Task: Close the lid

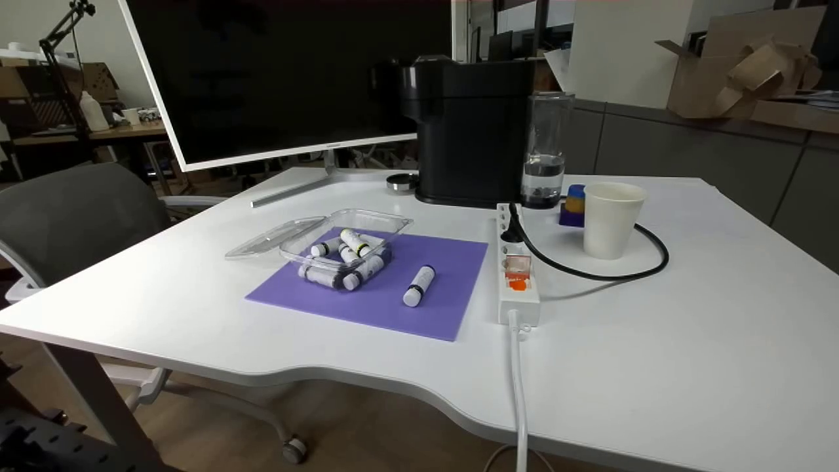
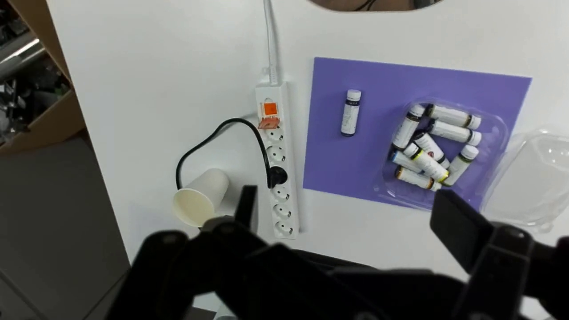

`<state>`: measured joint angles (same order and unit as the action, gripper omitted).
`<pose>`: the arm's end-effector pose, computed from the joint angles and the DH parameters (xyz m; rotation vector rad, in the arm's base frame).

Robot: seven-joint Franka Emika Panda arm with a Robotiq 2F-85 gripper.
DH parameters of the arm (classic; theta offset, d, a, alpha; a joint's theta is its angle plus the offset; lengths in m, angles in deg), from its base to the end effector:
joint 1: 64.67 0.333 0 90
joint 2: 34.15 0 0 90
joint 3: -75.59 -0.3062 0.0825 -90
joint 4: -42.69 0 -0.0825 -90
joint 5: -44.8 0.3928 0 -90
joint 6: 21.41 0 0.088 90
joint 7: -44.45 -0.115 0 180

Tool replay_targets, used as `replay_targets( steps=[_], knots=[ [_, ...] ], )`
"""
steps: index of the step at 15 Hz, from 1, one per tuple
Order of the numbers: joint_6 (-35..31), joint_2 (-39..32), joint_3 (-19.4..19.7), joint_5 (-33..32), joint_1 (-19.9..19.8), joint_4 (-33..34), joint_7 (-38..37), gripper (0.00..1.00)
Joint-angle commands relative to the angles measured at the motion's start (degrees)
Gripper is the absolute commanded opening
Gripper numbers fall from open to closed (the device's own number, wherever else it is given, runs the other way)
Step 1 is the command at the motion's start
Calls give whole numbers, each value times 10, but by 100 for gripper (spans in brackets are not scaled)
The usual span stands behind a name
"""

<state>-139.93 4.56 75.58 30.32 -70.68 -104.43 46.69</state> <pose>0.3754 -0.0543 0.4818 2.8881 0.0517 0.2302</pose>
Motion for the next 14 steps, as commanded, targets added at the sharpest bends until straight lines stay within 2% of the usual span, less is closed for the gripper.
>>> replay_targets(
  steps=[1, 4, 8, 9, 14],
  knots=[
    [-65, -22, -19, -45, 19, -64, 9, 100],
    [-81, -55, -28, -52, 41, -99, 31, 100],
    [-63, -98, -12, -29, 85, -116, 128, 100],
    [-70, -85, -23, -38, 72, -118, 86, 100],
    [-66, -92, -25, -48, 72, -118, 92, 100]
  ],
)
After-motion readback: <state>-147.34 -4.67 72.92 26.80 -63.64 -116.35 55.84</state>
